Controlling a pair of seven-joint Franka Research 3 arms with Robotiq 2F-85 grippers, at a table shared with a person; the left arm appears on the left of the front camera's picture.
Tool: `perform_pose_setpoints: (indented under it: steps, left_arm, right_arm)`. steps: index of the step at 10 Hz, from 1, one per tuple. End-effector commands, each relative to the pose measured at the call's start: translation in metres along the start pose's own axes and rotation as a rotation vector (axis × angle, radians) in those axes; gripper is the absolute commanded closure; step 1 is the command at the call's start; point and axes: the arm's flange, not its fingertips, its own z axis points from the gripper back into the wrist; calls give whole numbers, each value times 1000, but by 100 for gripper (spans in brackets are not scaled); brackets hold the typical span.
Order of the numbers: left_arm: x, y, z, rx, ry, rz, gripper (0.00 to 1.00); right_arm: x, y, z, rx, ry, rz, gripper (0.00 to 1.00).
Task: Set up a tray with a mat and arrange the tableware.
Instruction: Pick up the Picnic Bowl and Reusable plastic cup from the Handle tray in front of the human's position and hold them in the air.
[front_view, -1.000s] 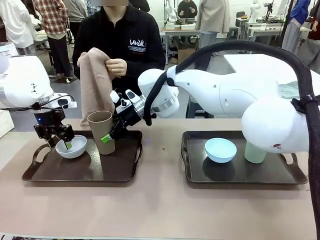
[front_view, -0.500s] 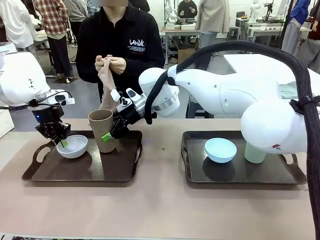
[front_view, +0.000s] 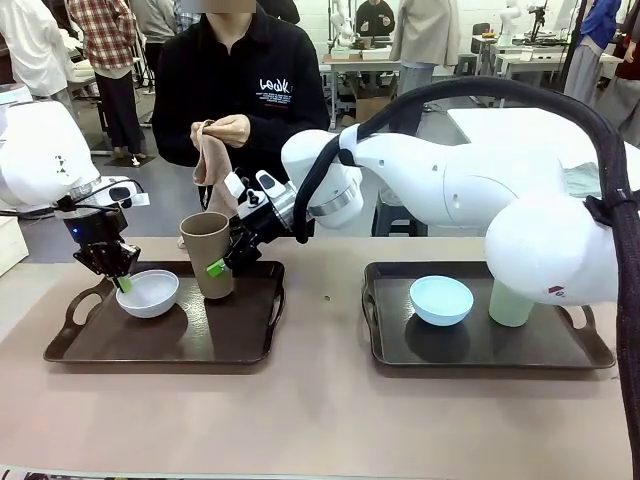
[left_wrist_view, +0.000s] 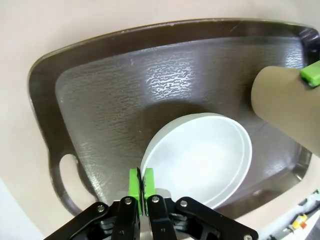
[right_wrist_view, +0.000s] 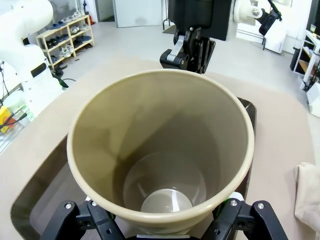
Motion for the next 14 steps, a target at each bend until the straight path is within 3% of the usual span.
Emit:
perform_pose_setpoints:
  steps: [1,4,8,10,11,12,14]
  left_arm:
    - [-6,-3,11,11,-8,0,100]
    - [-28,-19,75,15,-112,-9,100]
    - [-75,-57,191,99,-300,-39,100]
    - [-99,-71,234,126,-324,-17,100]
    - [-101,-69,239,119,-300,36,100]
    - [-94,-66,232,103,-340,-49,100]
    - [-94,-66,232,103,-340,-49,100]
  right_arm:
    - [16,24,15,-2,-21,36,100]
    - [79,71,44,-51,-20,113,100]
    - [161,130,73,-143,81,224,100]
    - [189,148,83,-214,139,245,100]
    - [191,147,88,-257,142,242,100]
    - [194,126,76,-160,134,226,100]
    - [194,126,76,-160,134,226,100]
